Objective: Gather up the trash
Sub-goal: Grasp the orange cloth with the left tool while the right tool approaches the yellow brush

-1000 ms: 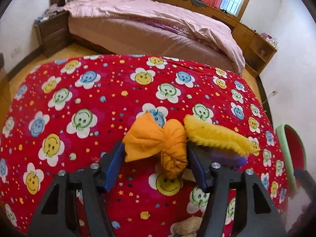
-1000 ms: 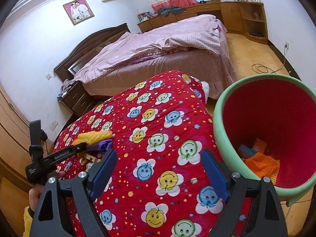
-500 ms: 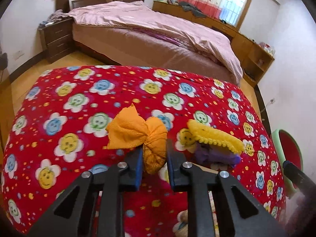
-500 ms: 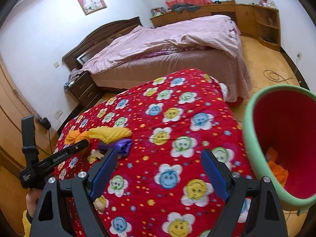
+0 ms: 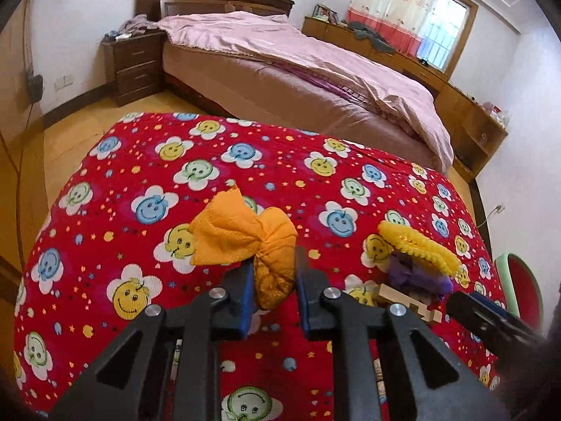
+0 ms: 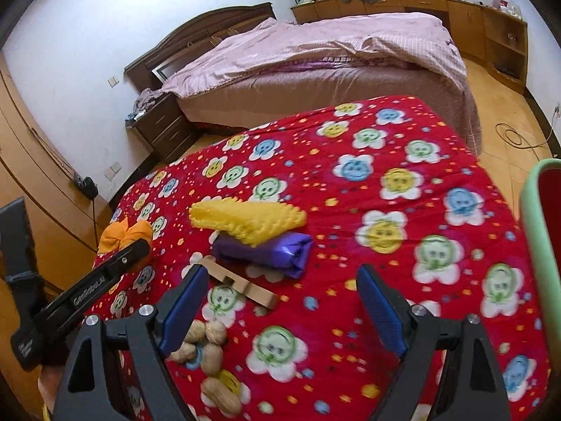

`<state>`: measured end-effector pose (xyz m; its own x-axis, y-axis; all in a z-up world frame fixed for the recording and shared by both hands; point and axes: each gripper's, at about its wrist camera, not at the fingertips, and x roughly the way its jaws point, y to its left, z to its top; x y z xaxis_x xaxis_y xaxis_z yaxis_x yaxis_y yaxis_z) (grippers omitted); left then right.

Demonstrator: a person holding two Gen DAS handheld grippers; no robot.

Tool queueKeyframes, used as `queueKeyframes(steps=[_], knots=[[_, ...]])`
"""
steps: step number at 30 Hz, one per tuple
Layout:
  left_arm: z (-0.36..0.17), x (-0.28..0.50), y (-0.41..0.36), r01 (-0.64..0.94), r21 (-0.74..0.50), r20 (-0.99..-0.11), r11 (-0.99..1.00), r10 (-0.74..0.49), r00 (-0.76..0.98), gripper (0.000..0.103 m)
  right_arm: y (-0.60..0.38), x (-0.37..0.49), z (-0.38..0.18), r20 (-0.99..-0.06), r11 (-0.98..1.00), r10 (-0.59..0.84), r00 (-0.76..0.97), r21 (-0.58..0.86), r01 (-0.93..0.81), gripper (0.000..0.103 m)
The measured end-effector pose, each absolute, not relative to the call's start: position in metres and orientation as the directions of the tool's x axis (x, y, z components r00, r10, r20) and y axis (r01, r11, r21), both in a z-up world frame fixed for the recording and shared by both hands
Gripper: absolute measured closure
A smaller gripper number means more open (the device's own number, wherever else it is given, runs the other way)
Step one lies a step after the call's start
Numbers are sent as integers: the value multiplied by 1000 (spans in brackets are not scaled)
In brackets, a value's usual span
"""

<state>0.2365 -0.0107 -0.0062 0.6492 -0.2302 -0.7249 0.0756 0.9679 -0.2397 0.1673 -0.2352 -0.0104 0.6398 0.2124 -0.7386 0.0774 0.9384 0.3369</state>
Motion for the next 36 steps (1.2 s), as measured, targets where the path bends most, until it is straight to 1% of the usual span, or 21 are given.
queueKeyframes(steps=[7,16,19,21,26,36], knots=[[-9,234,-4,62,-253,-716,966,-230,659,83,-213,195,-25,-763,946,167,624,302,116,15],[-9,234,-2,63,-261,-715,963,-236,658,83,-197,209,-31,-770,968,67,634,205,146,14],[-10,233,-1,61,-259,-714,964,-234,660,83,-194,209,-32,-773,973,32,634,168,157,21],[-10,233,-1,58,-260,-713,964,-232,661,83,-195,208,-31,-773,973,16,634,157,167,28],[-8,230,-3,67,-263,-707,963,-239,666,83,-204,203,-29,-776,967,46,629,191,165,32],[-1,225,-15,106,-269,-697,957,-269,665,83,-234,159,-8,-737,945,107,667,284,162,32]])
